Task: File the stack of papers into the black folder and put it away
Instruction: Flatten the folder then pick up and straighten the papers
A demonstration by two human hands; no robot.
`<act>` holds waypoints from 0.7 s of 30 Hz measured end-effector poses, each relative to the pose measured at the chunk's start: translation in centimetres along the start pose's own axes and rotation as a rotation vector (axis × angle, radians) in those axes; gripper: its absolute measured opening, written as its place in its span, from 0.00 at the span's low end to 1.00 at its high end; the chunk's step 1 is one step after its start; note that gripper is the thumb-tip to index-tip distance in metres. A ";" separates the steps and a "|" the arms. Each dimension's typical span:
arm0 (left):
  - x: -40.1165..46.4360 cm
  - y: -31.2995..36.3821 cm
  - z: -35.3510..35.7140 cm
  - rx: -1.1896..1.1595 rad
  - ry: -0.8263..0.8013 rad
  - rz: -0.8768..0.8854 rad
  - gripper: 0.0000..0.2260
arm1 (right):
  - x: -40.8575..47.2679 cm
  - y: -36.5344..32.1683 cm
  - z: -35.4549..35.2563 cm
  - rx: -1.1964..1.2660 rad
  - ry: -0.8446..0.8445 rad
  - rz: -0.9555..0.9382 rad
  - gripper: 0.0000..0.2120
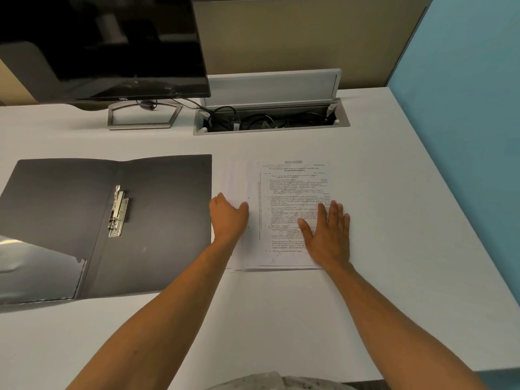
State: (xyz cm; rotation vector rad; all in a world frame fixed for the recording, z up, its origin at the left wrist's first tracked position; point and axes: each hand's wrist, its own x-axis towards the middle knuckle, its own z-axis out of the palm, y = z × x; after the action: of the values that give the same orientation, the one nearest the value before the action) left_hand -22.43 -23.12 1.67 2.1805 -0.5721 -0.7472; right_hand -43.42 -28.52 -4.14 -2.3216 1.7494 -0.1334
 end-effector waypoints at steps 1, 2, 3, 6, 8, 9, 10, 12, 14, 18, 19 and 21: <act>0.1 0.1 0.0 -0.021 -0.006 -0.014 0.28 | -0.1 -0.2 0.0 -0.002 -0.004 -0.008 0.38; 0.3 0.2 -0.1 -0.043 -0.007 -0.021 0.28 | -0.1 -0.4 0.0 -0.001 -0.006 -0.015 0.38; 0.4 0.2 -0.2 -0.063 -0.005 -0.033 0.28 | -0.1 -0.6 0.0 0.002 -0.007 -0.020 0.38; 0.8 0.2 -0.7 -0.129 0.025 -0.069 0.28 | -0.1 -1.3 0.1 0.004 -0.009 -0.025 0.38; 1.1 0.2 -1.1 -0.183 0.032 -0.120 0.29 | -0.1 -1.5 0.2 0.007 -0.008 -0.027 0.38; 1.2 0.3 -1.4 -0.210 0.023 -0.153 0.30 | -0.1 -1.6 0.2 0.007 -0.007 -0.027 0.38; 1.5 0.3 -1.7 -0.243 0.010 -0.187 0.31 | -0.1 -1.6 0.2 0.006 -0.006 -0.027 0.38; 2.1 0.3 -2.2 -0.322 -0.030 -0.248 0.30 | -0.1 -1.6 0.2 0.003 -0.006 -0.027 0.38; 2.3 0.2 -2.5 -0.355 -0.094 -0.263 0.25 | -0.2 -1.6 0.2 0.004 -0.011 -0.025 0.38; 1.7 0.2 -2.3 -0.294 -0.223 -0.193 0.20 | -0.1 -1.7 0.2 0.001 -0.012 -0.022 0.38; 1.5 0.3 -2.2 -0.292 -0.247 -0.172 0.21 | -0.1 -1.7 0.2 -0.001 -0.013 -0.021 0.38; 1.3 0.3 -1.9 -0.296 -0.289 -0.130 0.16 | 0.0 -1.8 0.2 0.003 -0.010 -0.022 0.39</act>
State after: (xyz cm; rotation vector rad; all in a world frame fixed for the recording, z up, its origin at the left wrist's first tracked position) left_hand -20.21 -23.11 2.50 1.8614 -0.4321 -1.1534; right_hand -41.67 -28.00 -3.94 -2.3353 1.7185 -0.1278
